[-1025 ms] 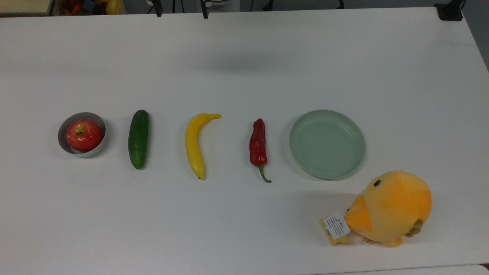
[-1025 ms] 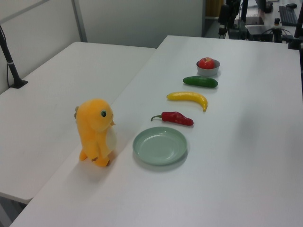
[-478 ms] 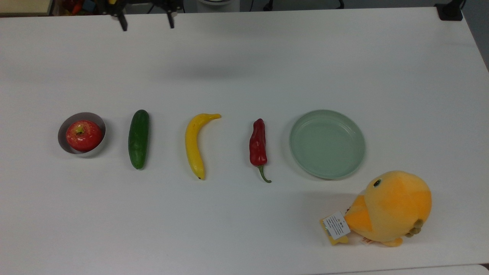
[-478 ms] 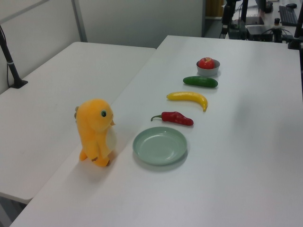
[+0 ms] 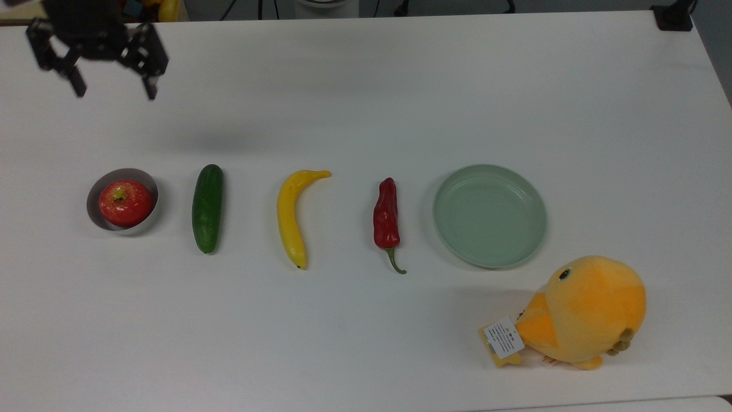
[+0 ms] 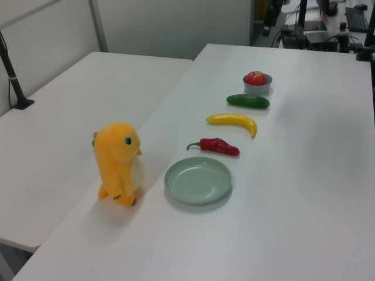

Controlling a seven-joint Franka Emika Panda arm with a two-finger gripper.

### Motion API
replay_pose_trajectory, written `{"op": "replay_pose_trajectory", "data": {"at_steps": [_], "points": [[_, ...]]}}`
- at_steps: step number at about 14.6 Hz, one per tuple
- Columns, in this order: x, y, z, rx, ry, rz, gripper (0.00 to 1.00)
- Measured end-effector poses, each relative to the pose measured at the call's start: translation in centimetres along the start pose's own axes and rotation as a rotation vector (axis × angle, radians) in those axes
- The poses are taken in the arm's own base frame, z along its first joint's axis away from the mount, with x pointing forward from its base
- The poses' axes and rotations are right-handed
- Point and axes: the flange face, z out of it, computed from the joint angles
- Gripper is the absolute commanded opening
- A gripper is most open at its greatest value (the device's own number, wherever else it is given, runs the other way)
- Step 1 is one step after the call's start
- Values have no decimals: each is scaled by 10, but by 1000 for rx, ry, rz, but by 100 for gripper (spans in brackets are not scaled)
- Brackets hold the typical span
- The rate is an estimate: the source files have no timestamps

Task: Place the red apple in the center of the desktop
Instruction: 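Move the open gripper down over the red apple in the grey bowl, then close the gripper around the red apple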

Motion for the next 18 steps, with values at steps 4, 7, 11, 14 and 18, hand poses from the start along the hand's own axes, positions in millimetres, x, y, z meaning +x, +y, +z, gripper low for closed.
{"op": "replay_pose_trajectory", "data": {"at_steps": [4, 7, 11, 14, 18], "points": [[14, 32, 49, -8, 68, 27, 100], [21, 41, 91, -25, 89, 24, 100], [26, 44, 147, -40, 94, 12, 100], [23, 44, 175, -34, 70, 5, 100], [18, 42, 185, -27, 51, 2, 100]]}}
